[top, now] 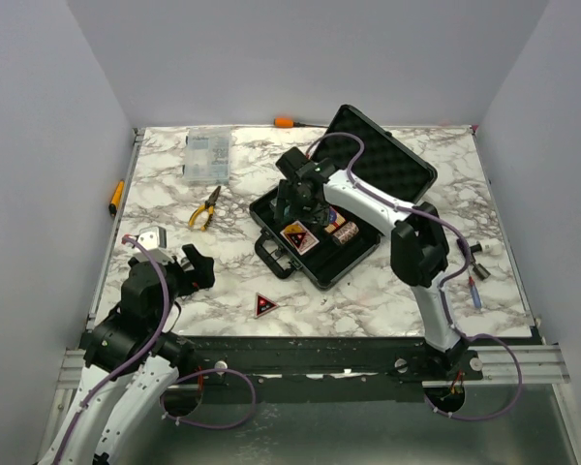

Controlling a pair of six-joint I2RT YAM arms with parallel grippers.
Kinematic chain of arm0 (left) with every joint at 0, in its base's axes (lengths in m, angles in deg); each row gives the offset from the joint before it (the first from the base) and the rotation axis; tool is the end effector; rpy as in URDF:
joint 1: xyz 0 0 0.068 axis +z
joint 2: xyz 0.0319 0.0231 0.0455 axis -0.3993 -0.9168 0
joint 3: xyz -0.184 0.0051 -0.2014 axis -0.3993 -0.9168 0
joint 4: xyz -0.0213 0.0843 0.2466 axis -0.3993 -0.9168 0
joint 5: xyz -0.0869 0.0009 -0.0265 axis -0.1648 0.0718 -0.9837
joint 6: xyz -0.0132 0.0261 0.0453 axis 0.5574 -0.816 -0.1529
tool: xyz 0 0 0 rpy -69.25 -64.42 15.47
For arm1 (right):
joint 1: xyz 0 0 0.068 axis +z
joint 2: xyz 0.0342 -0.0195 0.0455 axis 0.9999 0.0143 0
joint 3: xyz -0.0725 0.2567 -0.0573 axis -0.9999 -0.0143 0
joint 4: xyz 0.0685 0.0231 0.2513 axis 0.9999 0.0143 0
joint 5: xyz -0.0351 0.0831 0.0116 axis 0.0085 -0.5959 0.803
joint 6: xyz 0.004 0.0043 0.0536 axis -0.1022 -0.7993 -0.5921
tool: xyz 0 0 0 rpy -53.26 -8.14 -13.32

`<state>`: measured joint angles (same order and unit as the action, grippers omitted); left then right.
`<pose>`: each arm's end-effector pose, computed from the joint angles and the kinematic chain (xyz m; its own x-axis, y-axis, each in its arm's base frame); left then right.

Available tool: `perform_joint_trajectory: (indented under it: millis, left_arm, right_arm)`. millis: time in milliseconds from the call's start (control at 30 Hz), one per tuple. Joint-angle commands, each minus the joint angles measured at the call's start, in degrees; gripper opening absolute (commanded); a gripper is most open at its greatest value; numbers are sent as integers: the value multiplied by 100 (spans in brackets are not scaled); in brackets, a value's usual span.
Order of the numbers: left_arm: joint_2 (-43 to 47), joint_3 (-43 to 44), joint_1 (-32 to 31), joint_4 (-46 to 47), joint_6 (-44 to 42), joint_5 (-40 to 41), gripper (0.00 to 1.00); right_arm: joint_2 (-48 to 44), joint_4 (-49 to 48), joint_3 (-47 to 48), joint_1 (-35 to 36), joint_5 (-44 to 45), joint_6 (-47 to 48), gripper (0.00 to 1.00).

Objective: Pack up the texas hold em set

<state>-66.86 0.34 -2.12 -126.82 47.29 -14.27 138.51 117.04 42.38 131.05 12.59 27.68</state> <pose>0.0691 -0.0214 0.2950 -0.3974 -0.3168 -0.8612 -0.0283 0.9423 -0.3335 0.3489 0.3077 0.2196 -0.9414 0.1388 -0.3073 0.0831 0.9787 0.1875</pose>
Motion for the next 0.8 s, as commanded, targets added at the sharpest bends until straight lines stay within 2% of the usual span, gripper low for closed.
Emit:
perform_joint_trajectory:
  millis: [0, 300, 567, 767]
  left_arm:
    - [-93, 47, -28, -13, -10, -19, 98]
    - [-298, 23, -28, 39, -27, -18, 98]
    - [-1192, 161, -43, 95, 240, -896, 98]
    - [-1751, -70, -636, 258, 848, -762, 98]
  right_arm:
    - [-725, -186, -76, -31, 466, 408, 96]
    - [-1818, -482, -867, -30, 1177, 1099, 97]
    - [-2424, -393, -1597, -36, 1417, 1156, 97]
    - [-2726, -233, -1908, -32, 1397, 990, 97]
